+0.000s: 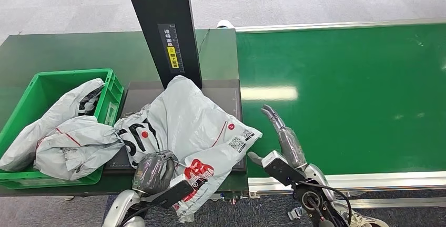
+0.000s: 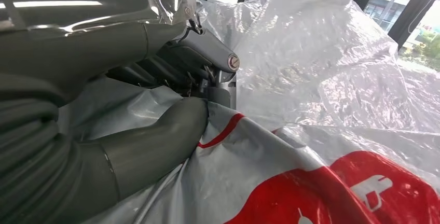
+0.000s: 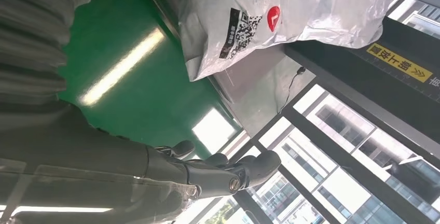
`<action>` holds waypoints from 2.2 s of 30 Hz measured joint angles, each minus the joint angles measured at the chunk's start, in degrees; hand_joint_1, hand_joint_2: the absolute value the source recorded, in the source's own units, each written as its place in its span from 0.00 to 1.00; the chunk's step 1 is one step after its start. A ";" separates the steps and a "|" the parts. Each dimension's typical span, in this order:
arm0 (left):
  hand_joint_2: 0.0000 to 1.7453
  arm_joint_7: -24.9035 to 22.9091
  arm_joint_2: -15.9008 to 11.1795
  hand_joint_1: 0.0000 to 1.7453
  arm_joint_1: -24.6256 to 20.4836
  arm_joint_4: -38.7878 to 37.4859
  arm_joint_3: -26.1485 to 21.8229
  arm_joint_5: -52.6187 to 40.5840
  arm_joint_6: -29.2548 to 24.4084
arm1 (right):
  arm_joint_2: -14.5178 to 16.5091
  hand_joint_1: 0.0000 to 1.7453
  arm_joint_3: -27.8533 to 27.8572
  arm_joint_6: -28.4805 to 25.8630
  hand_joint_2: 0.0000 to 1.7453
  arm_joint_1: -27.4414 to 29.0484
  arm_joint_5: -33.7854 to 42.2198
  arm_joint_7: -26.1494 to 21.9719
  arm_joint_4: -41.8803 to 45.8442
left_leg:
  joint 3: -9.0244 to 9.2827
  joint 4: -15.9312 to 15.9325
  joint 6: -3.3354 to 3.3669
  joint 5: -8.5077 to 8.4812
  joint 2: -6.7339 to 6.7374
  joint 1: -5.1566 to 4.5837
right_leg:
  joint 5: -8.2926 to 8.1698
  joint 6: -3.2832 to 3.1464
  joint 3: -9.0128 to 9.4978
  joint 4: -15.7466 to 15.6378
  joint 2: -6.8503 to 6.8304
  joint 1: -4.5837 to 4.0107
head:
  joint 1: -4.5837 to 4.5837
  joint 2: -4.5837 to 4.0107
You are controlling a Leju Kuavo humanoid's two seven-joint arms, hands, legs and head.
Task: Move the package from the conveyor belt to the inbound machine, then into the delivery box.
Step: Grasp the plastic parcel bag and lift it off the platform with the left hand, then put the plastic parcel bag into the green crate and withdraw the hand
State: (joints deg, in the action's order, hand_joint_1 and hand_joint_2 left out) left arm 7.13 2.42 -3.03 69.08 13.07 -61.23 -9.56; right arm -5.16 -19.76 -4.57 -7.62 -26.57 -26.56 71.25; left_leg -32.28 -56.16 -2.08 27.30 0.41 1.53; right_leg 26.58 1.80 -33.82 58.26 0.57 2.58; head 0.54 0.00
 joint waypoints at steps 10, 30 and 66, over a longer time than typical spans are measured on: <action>1.00 0.60 0.07 1.00 -0.73 -1.00 -0.15 0.74 -1.73 | 0.36 0.00 0.14 0.78 1.00 0.45 -1.27 0.56 0.10 | 0.04 0.00 0.00 0.00 0.00 0.00 | 0.00 0.00 0.03 0.00 0.00 0.00 | -0.01 0.00; 1.00 31.35 3.64 1.00 2.63 19.33 -7.94 5.43 -30.38 | -0.25 0.00 1.01 1.27 1.00 0.84 0.14 0.15 1.42 | -0.03 0.00 0.00 -0.01 0.00 0.00 | 0.00 0.00 -0.02 0.00 0.00 0.00 | 0.00 0.00; 1.00 1.61 -3.77 1.00 -26.93 -1.77 -32.68 -22.56 -30.23 | -2.76 0.00 -0.72 -1.57 1.00 1.25 1.74 0.25 0.48 | 0.11 -0.01 -0.01 -0.10 0.25 0.02 | -0.11 -0.08 -0.03 0.05 0.15 -0.03 | -0.01 0.00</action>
State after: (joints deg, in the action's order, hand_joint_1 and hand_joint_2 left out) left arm 8.74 -1.35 -29.96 67.31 -19.61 -83.78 -39.79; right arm -7.92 -20.48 -6.14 -6.37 -24.83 -26.31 71.73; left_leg -32.17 -56.17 -2.08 27.21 0.66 1.55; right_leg 26.47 1.71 -33.85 58.31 0.72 2.55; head 0.53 0.00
